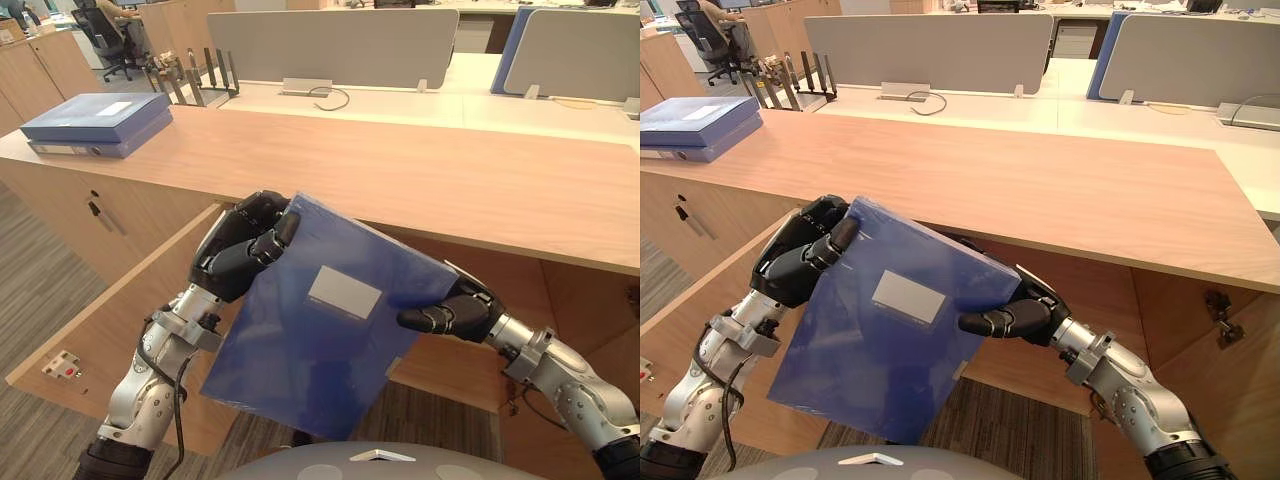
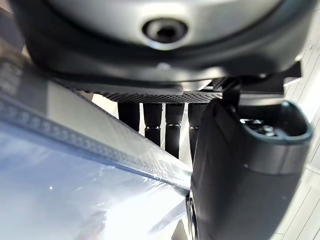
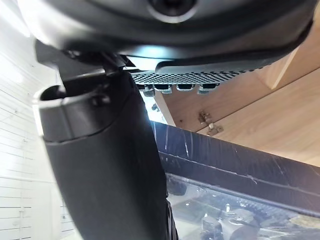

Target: Walk over to the cabinet, pick up the folder, carry it to the office cabinet, place the folder inside the office cabinet, then close the office cabinet door

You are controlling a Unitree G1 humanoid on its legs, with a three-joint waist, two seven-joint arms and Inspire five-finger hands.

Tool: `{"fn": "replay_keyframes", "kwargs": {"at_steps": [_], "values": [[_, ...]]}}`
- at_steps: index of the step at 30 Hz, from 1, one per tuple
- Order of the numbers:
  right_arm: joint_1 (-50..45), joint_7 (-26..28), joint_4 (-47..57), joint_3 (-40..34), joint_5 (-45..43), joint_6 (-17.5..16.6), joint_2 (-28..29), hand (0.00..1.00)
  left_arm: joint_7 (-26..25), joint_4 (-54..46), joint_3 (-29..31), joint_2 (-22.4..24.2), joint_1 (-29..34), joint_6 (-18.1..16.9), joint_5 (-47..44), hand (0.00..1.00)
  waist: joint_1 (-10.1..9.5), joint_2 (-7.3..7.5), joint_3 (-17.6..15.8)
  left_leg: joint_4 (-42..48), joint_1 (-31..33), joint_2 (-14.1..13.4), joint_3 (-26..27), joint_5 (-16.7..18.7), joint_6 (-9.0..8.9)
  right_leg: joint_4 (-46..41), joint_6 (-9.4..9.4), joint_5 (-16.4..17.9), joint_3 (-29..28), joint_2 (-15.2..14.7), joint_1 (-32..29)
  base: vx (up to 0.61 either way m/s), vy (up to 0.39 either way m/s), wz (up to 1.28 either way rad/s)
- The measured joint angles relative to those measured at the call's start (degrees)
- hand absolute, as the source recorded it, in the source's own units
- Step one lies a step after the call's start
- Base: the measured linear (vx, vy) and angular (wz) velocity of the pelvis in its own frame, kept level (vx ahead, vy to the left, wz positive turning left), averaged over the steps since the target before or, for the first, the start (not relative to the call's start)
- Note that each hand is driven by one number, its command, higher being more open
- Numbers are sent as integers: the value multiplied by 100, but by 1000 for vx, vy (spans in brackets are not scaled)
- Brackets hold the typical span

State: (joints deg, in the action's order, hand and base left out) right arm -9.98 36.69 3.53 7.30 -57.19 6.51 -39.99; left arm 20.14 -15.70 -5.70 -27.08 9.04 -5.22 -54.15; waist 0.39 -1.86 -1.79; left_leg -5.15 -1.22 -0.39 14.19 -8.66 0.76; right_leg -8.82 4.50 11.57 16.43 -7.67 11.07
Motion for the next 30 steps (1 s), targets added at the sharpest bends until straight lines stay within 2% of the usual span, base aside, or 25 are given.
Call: {"fn": "replay_keyframes", "kwargs": {"at_steps": [12,30], "values": [[-15,-174,-1,28,-46,-71,947,100,-357,-3,56,636,-5,-8,15,0,-12,11,-7,1,35,11,-68,-32,10,-12,0,0,74,1,-2,-2,1,3],[-297,-164,-255,899,-183,-52,1095,100,-367,-11,95,618,-25,-21,310,0,-17,104,-61,1,-26,3,-70,-46,9,-24,-10,6,63,4,14,0,0,0]]}}
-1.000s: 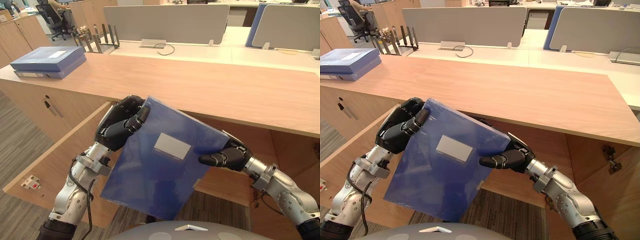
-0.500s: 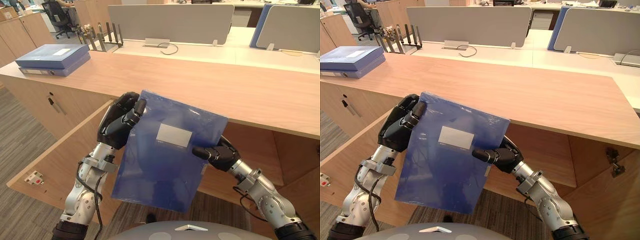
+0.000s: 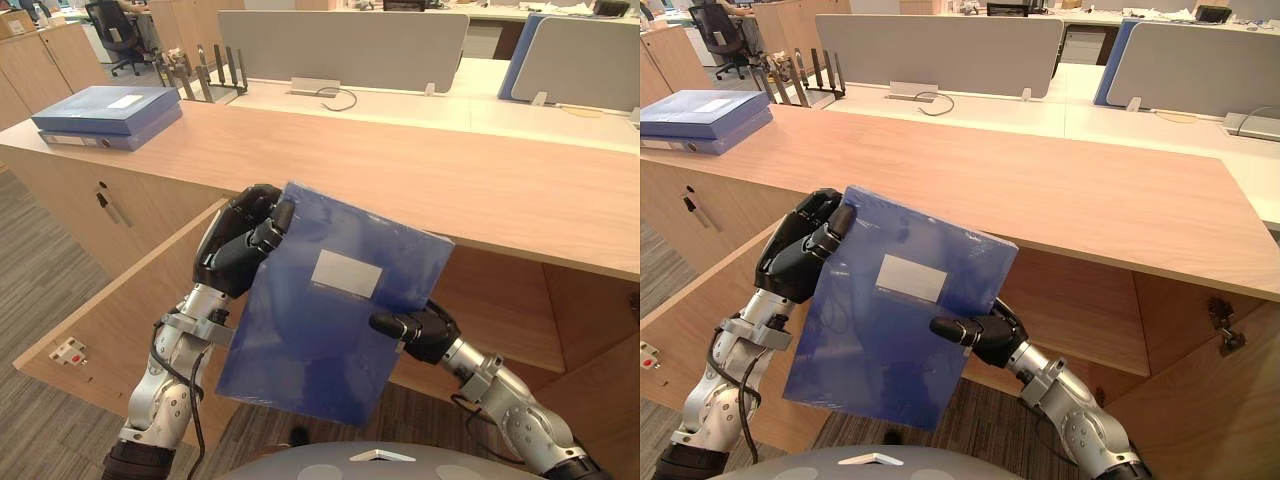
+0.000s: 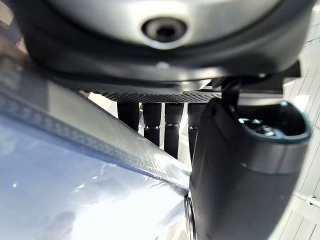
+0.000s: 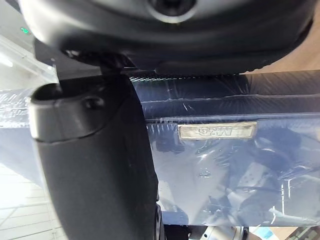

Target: Walk over to the cabinet, pick up the folder, carry it to the office cabinet, place the folder inside the office cabinet, then close the office cabinet door

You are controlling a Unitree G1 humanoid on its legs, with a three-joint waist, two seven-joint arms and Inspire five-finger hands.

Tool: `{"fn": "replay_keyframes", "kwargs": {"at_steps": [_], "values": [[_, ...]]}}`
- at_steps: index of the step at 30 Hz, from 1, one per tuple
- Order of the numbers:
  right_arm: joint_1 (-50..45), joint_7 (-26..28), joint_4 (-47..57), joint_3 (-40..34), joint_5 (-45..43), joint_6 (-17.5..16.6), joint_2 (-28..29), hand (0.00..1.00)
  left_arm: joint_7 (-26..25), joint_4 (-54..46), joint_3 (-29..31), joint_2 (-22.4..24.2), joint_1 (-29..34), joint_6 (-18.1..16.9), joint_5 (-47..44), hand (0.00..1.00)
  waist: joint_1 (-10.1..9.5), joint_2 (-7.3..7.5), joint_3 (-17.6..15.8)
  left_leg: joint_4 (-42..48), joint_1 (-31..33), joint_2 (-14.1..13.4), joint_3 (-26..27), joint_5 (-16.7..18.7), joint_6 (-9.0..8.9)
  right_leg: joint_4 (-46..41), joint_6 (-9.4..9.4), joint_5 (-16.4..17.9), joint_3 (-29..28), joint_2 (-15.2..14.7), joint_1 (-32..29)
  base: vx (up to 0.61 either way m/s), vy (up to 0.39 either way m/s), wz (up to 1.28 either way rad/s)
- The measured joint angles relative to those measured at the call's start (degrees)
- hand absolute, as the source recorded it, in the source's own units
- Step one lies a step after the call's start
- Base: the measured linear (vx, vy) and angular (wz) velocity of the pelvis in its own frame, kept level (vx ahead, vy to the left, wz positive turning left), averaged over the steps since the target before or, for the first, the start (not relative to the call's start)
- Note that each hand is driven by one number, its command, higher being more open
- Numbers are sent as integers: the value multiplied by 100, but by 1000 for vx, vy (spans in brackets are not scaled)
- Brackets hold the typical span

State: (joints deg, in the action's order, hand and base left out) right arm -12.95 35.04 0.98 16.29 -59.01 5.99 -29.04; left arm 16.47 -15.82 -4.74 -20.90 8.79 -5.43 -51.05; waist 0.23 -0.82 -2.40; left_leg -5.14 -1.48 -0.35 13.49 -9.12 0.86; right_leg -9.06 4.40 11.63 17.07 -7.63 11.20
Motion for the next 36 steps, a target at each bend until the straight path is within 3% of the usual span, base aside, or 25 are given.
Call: {"fn": "replay_keyframes", "kwargs": {"at_steps": [5,6,35,36], "values": [[-134,4,-36,174,-36,38,-35,100,6,0,-5,-32,-1,14,128,0,-5,46,20,0,-2,1,-1,-4,0,-2,0,-1,-1,0,-1,0,0,0],[-152,3,-36,193,-44,38,-37,0,6,0,-5,-32,-1,14,154,0,-5,50,22,0,-2,1,-1,-4,0,-2,0,-1,-1,0,-1,0,0,0],[-323,-114,-113,283,-41,-174,-22,0,-156,-17,-218,-26,-50,64,213,0,5,152,190,0,11,-27,-25,-23,-15,-32,-55,34,2,59,-21,0,0,0],[-324,-114,-112,279,-41,-174,-22,0,-156,-17,-219,-26,-51,65,212,100,4,152,202,0,12,-30,-28,-25,-16,-32,-56,35,4,61,-21,0,0,0]]}}
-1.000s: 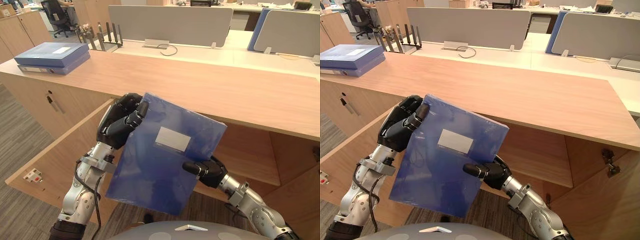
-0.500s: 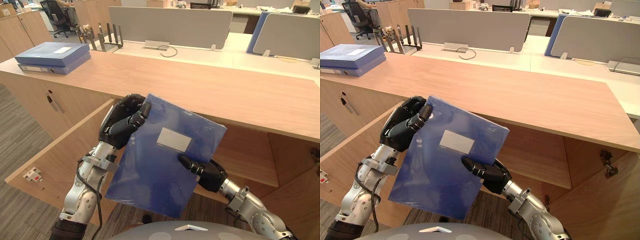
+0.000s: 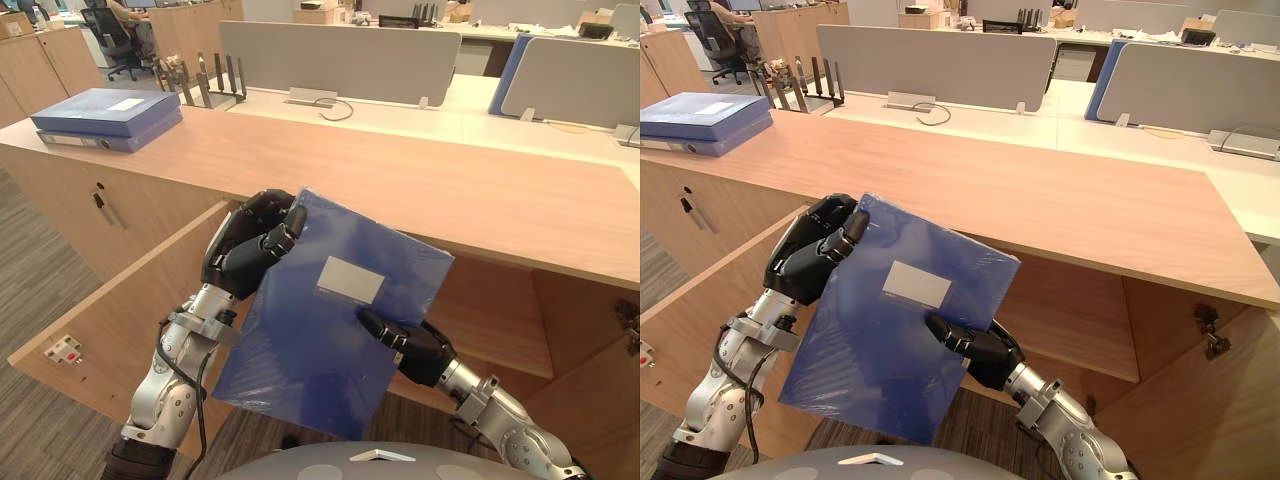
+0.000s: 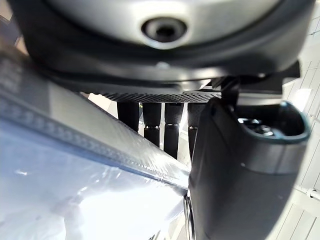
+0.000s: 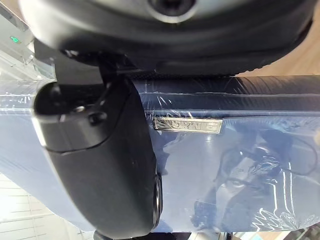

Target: Walk over to the cabinet, pick up the folder, carry it to the office cabinet, place the folder inside the office cabinet, then close the office cabinet door

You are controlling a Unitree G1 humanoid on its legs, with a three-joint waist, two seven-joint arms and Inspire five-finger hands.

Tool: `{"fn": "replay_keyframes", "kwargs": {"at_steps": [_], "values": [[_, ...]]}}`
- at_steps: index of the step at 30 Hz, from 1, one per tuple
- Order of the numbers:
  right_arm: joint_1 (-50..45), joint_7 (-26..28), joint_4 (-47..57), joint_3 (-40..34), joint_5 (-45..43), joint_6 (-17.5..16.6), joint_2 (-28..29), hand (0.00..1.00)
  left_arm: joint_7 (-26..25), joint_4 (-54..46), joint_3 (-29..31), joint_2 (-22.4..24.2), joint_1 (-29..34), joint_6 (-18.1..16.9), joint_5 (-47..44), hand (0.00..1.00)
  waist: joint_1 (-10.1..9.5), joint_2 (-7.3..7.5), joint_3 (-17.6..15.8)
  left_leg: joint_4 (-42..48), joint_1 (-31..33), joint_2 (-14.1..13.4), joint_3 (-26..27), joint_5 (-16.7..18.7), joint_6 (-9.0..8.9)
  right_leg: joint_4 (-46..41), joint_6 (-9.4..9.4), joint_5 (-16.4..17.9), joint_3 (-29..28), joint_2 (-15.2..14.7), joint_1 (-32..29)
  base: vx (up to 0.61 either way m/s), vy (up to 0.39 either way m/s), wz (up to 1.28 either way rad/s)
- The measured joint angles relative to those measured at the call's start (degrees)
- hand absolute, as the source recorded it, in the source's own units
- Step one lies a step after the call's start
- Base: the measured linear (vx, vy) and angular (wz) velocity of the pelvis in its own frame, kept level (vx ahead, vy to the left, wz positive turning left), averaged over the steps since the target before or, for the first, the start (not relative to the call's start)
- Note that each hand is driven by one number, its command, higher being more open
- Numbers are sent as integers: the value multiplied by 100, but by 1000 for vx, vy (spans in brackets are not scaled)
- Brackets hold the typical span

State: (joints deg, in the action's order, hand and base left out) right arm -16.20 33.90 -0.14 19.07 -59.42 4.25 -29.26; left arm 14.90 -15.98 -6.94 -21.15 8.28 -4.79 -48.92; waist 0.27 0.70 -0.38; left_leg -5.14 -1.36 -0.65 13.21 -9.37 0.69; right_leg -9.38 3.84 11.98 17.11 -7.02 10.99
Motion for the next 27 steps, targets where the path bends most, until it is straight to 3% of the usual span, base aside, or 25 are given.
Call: {"fn": "replay_keyframes", "kwargs": {"at_steps": [3,4,27], "values": [[-12,0,2,-31,1,1,23,0,0,0,-7,8,-27,0,-13,100,1,-7,9,0,1,-3,-3,-1,-2,-1,0,0,2,3,0,0,0,0],[-75,47,8,-71,-71,22,194,0,-6,-8,53,286,-215,-22,-254,100,-5,-6,11,1,10,-4,-13,-4,-4,-4,2,-1,9,6,0,0,0,0],[-26,108,153,-372,-5,150,256,0,-5,-50,35,348,-350,-47,-469,100,4,-22,23,2,50,-16,-18,-13,-12,-67,6,15,2,5,-26,0,0,0]]}}
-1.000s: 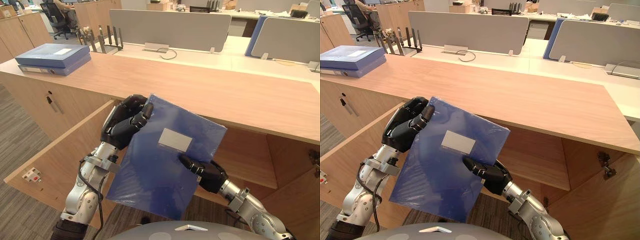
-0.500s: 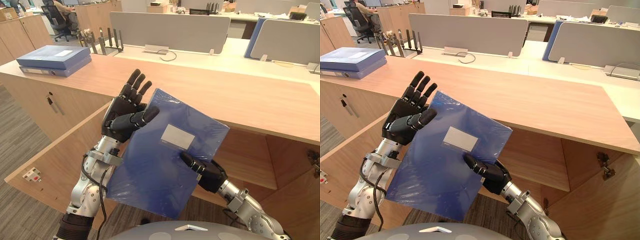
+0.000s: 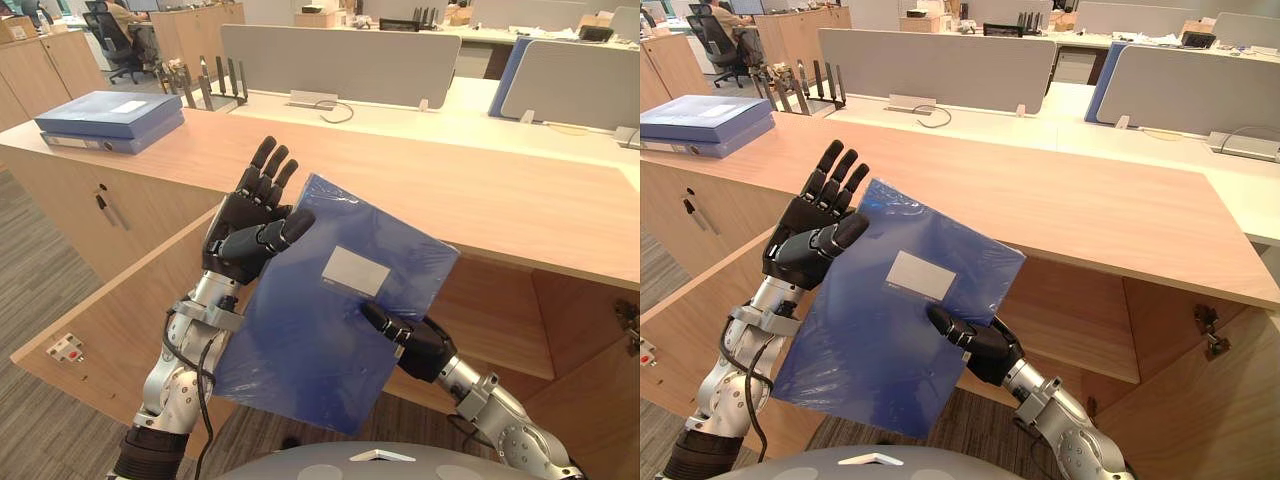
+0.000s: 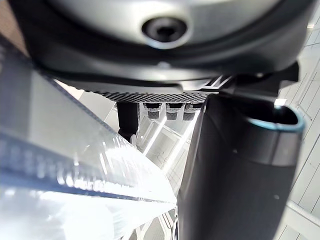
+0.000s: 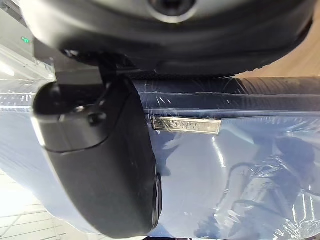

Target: Walk over to the cabinet, pick up the folder, carry it to the office cabinet, place the folder inside the office cabinet, then close the office cabinet door

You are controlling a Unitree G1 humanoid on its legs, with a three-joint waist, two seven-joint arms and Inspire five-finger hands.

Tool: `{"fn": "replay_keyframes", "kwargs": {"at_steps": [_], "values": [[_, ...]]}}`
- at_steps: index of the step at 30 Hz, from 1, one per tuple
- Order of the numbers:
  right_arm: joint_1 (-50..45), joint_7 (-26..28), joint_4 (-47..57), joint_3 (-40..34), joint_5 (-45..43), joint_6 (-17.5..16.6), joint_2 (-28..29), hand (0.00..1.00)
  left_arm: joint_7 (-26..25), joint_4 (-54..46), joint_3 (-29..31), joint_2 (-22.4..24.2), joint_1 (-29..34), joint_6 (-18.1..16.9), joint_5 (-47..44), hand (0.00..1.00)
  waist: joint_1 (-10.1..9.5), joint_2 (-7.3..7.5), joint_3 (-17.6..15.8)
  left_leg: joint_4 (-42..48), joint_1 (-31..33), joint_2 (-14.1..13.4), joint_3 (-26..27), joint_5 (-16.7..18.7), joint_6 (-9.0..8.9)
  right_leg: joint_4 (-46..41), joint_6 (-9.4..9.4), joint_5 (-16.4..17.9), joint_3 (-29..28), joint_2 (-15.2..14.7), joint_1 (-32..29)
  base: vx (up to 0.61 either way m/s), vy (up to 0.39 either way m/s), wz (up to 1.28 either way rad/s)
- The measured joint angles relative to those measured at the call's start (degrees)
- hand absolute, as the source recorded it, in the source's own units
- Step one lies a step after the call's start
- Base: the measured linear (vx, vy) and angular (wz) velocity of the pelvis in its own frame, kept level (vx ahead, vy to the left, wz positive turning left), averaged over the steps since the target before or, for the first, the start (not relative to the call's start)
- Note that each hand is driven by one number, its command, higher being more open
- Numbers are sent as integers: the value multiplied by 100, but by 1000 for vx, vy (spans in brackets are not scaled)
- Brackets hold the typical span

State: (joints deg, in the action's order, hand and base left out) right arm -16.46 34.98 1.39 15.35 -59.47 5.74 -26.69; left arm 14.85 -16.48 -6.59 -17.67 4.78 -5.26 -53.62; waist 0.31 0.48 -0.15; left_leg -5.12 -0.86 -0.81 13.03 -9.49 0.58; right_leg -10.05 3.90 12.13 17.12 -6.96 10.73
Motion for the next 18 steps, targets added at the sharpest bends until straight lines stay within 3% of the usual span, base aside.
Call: {"fn": "replay_keyframes", "kwargs": {"at_steps": [11,18], "values": [[-104,69,346,-522,314,169,-47,0,147,-66,74,144,158,3,-39,100,21,-19,-59,-1,33,-8,18,5,0,-78,4,43,-15,-8,-78,0,0,0],[-359,129,1566,-2408,1606,197,-943,0,533,-297,161,126,553,18,-44,100,24,-4,-118,0,48,-45,146,28,-15,-76,5,43,-131,-7,-156,13,-1,-8]]}}
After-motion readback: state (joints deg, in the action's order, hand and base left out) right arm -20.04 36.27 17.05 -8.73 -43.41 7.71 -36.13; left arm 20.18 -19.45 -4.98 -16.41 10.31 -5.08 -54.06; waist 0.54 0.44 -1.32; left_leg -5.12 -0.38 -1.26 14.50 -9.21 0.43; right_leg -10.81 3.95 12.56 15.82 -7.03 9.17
